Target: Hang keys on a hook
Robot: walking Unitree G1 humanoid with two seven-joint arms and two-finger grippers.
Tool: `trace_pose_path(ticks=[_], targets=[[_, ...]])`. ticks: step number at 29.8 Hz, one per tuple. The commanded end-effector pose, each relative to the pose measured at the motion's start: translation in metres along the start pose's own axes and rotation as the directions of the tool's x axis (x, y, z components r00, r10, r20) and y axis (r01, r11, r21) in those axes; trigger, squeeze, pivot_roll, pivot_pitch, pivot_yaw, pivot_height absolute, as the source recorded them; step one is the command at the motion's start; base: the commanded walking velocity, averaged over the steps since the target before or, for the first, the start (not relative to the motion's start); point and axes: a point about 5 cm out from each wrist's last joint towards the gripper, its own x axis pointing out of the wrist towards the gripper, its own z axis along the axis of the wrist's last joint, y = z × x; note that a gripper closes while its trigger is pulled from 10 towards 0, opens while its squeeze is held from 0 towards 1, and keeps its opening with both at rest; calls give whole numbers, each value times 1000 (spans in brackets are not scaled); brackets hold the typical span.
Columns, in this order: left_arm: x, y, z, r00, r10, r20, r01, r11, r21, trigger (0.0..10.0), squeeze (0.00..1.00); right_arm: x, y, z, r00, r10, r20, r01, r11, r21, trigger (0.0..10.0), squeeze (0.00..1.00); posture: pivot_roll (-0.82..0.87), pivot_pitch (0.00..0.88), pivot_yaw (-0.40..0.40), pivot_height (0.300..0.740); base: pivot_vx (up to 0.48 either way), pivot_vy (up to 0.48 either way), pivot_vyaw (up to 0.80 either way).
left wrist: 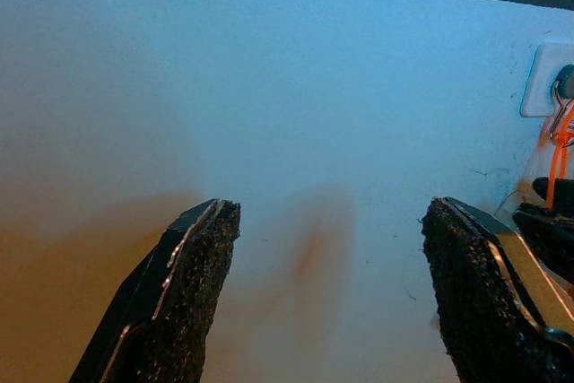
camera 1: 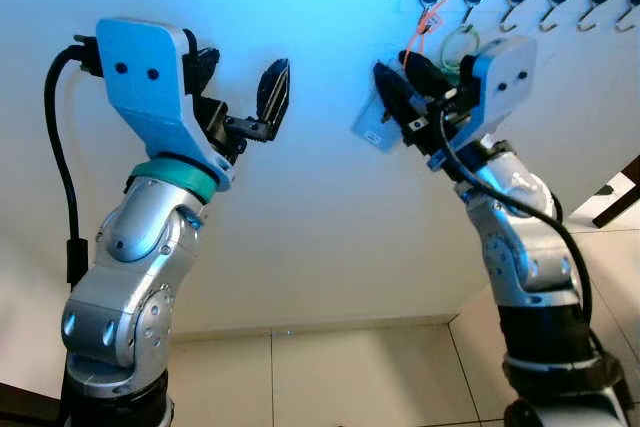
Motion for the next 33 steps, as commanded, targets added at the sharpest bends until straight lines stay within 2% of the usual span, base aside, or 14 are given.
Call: trace_pose_path(ticks=[1,5,14,20,22,24,25,27,30,31,32,33], targets=[[-2,-1,0,1000,-9,-4,9,1000,-6,10000,0,-9,5,-10,999,-26,-22,26,1000,1,10000,0,-58,120,76,740,0,0,0],[-2,-2,0,1000,-11,-9,11,1000,-7,10000,0,-18,13,-14,998,-52,-18,52,999,2,10000,0,-58,123,77,740,0,0,0],[-4,-3,-4,999,-17,-27,17,1000,-12,10000,0,-54,27,-39,989,-105,-106,105,994,-8,10000,0,-65,133,86,740,0,0,0],[-3,-4,-7,999,-24,-37,24,1000,-12,10000,0,-60,38,-49,984,-69,-162,69,998,0,10000,0,-66,133,86,740,0,0,0],[-6,-4,-14,998,-29,-64,30,999,22,10000,0,-64,44,-54,981,-25,-190,18,999,-40,10000,0,-62,132,82,740,0,0,0],[-13,0,-31,992,-18,-124,30,995,91,10000,0,-68,46,-59,975,-4,-222,-9,998,-57,10000,0,-65,131,80,740,0,0,0],[-25,6,-52,975,20,-223,20,984,175,10000,0,-71,44,-60,971,-4,-238,-12,998,-67,10000,0,-69,130,77,740,0,0,0],[-27,8,-56,969,30,-245,19,981,192,10000,0,-72,44,-60,971,-5,-239,-12,998,-70,10000,0,-69,130,77,740,0,0,0],[-48,27,-82,920,155,-359,-22,937,350,10000,0,-80,40,-58,967,-32,-251,14,997,-73,10000,0,-77,128,71,740,0,0,0],[-55,31,-87,904,186,-384,-31,926,376,10000,0,-83,40,-57,966,-40,-254,22,997,-75,10000,0,-77,128,71,740,0,0,0],[-72,41,-98,855,260,-448,-78,919,386,10000,0,-91,38,-54,960,-79,-267,62,996,-72,10000,0,-78,127,67,740,0,0,0],[-72,41,-98,855,260,-448,-78,919,386,10000,0,-91,38,-54,960,-79,-267,62,996,-72,10000,0,-78,127,67,740,0,0,0]])
